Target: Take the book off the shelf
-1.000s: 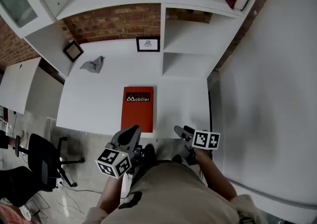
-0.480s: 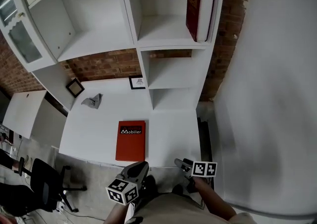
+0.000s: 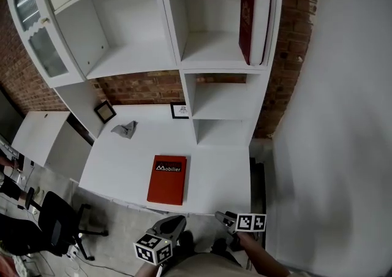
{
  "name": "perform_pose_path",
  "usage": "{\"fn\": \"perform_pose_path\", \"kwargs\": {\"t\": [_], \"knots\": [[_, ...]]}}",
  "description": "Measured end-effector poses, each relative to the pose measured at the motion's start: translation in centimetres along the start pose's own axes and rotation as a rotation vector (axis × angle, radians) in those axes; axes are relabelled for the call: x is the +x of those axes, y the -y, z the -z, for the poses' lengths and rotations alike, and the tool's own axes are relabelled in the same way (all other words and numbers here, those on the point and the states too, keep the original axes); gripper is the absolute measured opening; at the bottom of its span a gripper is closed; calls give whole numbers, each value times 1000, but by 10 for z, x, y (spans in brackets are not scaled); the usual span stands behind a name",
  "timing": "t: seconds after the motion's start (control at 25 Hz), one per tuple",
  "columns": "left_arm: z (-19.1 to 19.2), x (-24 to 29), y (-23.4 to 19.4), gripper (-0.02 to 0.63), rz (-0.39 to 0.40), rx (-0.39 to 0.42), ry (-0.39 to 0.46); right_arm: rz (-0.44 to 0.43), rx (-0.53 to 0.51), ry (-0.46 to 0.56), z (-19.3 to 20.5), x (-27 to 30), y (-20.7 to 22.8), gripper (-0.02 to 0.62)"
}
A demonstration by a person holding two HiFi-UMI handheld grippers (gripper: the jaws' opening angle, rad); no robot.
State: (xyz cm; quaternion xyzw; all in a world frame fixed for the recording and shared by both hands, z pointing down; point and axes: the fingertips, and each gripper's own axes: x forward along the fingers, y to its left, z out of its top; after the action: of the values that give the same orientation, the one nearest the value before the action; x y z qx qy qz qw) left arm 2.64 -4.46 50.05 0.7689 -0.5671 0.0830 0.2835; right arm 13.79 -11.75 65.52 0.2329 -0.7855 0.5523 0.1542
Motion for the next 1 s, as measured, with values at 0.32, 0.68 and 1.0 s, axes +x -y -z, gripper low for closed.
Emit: {"fn": "perform_pose_path", "kwargs": {"t": [0.32,0.68,1.0], "knots": [[-27,-16,-29,15,74,47,59,54,2,96,-18,7,-18,247],[-28,-54,-108,15,101,18,103,134,-125,181,-45,28,-71,247],[-20,-64,-140,5,165,12,80,274,-324,379,-119,-17,-115,247]]}}
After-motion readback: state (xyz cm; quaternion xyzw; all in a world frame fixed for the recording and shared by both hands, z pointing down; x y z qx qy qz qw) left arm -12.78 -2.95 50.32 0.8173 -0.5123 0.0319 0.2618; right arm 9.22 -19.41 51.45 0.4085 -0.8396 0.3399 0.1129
